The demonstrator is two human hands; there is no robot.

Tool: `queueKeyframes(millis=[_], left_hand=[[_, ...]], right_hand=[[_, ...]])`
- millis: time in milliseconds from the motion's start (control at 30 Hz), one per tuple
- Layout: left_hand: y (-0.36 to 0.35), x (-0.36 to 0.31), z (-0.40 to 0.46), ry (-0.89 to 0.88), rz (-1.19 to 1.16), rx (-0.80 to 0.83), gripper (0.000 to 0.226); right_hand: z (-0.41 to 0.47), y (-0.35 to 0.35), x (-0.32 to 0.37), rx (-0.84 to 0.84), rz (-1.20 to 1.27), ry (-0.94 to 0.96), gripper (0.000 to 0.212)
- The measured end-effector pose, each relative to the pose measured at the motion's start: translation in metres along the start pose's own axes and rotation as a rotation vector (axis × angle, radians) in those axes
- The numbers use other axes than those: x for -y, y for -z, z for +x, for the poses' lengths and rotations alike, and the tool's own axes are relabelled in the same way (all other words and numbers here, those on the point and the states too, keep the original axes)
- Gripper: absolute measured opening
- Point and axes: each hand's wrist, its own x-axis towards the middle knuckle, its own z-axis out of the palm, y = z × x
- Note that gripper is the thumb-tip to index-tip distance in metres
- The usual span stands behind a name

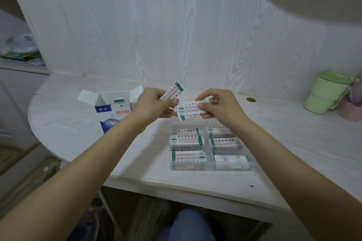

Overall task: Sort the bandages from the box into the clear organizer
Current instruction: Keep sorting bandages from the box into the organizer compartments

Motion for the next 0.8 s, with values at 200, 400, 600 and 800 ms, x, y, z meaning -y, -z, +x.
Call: queueKeyframes(millis=[200,400,600,800], left_hand=[[-0.001,0.025,0.015,-0.080,0.319,-0.035,0.007],[-0.011,0.040,0.019,-0.145,0.540,0.107,0.017],[-0.010,0.039,0.023,-0.154,0.607,0.120,0.014],[-0.010,0.037,0.023,-0.183,0.645,0.093,0.014]], right_hand=[[0.016,-0.009,-0.018,0.036,-0.026,-0.219,0.006],[0.019,-0.026,-0.024,0.121,-0.251,-0.242,0.006],[0.023,-0.027,-0.023,0.206,-0.485,-0.152,0.009],[0.023,-0.031,-0.017,0.219,-0.665,-0.121,0.011]])
